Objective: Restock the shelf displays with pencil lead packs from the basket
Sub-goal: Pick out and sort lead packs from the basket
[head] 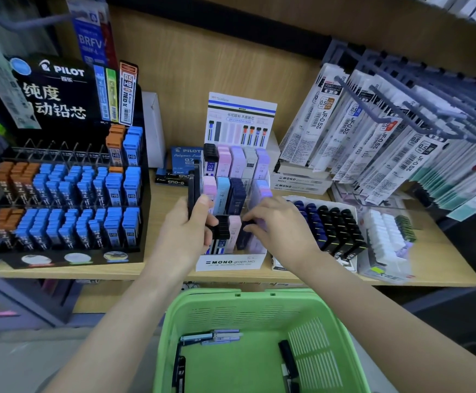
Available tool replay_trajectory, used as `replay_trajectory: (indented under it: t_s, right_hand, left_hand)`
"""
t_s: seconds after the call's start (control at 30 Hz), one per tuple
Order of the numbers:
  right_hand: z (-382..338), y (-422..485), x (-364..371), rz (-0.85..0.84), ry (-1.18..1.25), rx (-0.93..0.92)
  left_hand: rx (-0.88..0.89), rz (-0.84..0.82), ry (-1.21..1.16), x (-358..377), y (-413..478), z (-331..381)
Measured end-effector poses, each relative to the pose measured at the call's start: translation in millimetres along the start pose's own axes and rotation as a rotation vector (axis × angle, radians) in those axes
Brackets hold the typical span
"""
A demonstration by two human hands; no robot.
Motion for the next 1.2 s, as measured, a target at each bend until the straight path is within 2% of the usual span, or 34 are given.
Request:
replay_trajectory:
  t_s: [0.13,0.27,0.33,0.47,0.57,0.7,0.87,1.07,1.2]
  right_hand:
    - [-4.6,1.3,-0.3,0.081,-0.160,-0.025]
    - [-5.3,-0.6,-1.3,0.143,-0.112,-0.021]
    - [-4.0,-2.4,-8.8,0.151,0.106,0.104]
    - [-12.3,-4.2,-27.3,0.079,0.746,0.385]
    - [-25.0,-5.5,-39.8,-0.018,0.967,0.448]
    - [-29.5,-8.2,-47.3,-0.058,1.070,0.459]
    - [-21.1,-20.2,-54.2,-0.069,1.119,0.469]
    - [-9.1,-43.9,-60.7,-0.072,1.123,0.538]
    - [7.1,-57.0,-70.1,0.009,1.131,0.574]
  left_hand:
    - [-0.003,-0.038,0.029,2.2,-1.2,-0.3]
    - [0.001,-0.114,0.012,5.1,-4.5,0.2]
    - [-0.010,-0.157,0.027,5.7,-5.3,-1.0]
    - [-0.018,-0.243,0.056,9.6,-6.7,-3.8]
    - [-0.004,-0.319,0.119,17.3,-9.7,-3.1]
    - [0.035,-0.365,0.200,22.6,-13.5,-1.3]
    - [-0.056,-0.313,0.062,18.0,-10.6,-4.5]
    - [0.052,-0.311,0.076,32.4,-14.4,-3.4]
    - [0.087,-0.353,0.091,46.6,-17.2,-6.8]
Point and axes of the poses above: each hand's wrist, its own y-axis towards the middle knuckle, its own x-axis out of the palm, z = x × y, the point moved 5 cm from there along y, towards the middle knuckle
